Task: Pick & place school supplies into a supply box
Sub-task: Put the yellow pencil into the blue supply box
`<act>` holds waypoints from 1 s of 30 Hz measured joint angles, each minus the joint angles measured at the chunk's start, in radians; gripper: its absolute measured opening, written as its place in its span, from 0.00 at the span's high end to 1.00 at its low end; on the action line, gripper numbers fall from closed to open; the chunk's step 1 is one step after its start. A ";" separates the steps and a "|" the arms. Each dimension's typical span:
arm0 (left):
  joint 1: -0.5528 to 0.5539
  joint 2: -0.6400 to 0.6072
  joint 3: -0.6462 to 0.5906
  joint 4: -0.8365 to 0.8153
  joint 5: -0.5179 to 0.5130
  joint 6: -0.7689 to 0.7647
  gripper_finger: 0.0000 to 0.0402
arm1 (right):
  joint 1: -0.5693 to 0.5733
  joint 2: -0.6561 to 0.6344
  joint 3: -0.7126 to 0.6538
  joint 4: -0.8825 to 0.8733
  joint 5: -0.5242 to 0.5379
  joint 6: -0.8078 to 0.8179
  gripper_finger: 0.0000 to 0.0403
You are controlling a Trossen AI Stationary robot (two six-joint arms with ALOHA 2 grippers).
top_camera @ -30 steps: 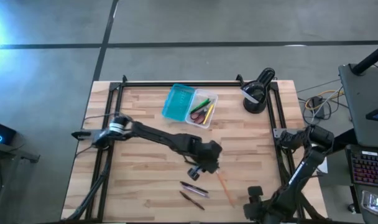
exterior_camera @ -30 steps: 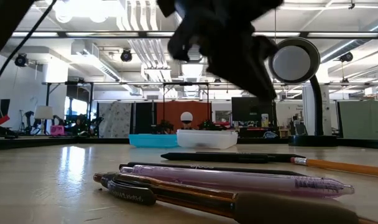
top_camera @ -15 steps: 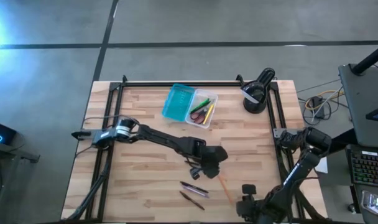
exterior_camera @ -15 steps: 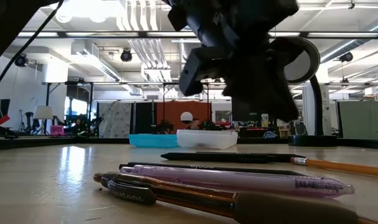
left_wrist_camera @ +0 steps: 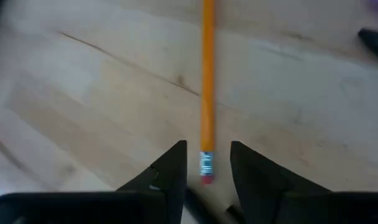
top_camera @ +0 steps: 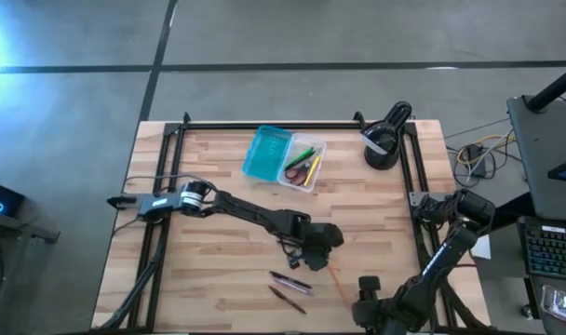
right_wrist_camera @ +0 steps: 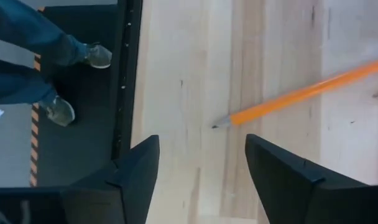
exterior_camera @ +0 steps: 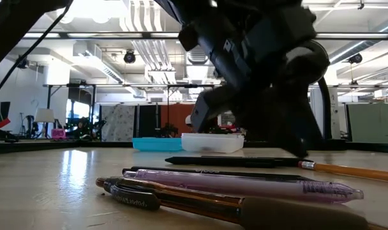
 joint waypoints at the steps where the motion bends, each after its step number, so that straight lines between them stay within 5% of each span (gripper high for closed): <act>1: 0.000 0.006 0.000 0.001 0.000 0.001 0.73 | -0.002 0.000 -0.001 -0.001 0.005 -0.004 0.43; 20: 0.000 0.013 0.000 0.038 0.001 -0.005 0.73 | -0.018 0.072 -0.018 0.100 0.008 0.051 0.87; 30: 0.000 0.013 0.000 0.038 0.012 -0.007 0.73 | -0.021 0.076 -0.017 0.090 0.029 0.068 0.90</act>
